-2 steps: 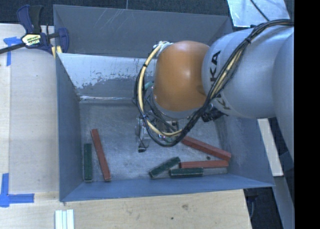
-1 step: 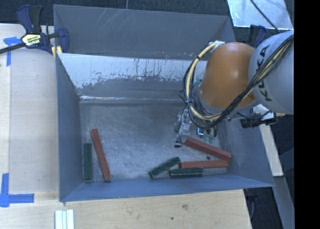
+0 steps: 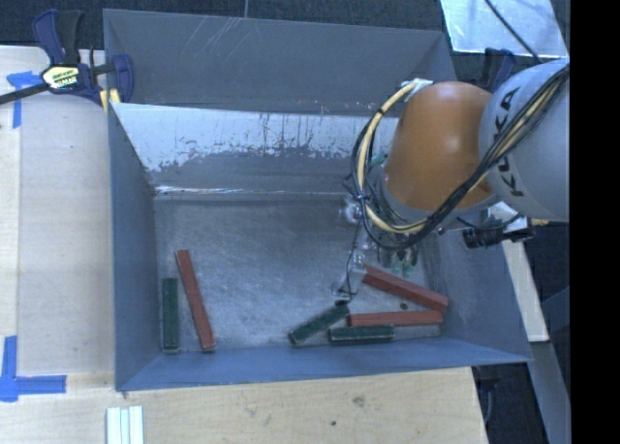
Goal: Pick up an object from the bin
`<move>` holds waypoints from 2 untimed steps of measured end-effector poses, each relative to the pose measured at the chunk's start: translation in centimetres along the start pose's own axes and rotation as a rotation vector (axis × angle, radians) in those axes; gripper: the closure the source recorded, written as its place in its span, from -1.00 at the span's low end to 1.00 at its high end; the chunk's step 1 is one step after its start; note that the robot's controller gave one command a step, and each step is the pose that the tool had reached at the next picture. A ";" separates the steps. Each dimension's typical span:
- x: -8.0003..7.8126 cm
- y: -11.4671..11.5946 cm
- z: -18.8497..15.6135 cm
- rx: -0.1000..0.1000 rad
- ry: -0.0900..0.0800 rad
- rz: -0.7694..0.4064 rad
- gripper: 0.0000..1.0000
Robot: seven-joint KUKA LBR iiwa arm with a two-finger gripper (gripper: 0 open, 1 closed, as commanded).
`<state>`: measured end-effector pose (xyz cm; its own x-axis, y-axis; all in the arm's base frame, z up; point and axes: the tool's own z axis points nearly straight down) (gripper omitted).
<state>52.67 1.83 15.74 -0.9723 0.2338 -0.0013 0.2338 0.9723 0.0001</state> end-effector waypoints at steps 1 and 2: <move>2.6 -2.3 8.4 0.000 0.004 -0.310 -1.00; 3.2 -2.4 8.4 -0.007 -0.021 -0.690 -1.00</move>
Offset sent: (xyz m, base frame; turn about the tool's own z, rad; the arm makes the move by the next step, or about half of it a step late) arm -0.0300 -0.0160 -0.0842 -0.3102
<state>49.01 0.27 7.33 -0.8984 -0.4385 -0.0226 -0.4386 0.8987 -0.0012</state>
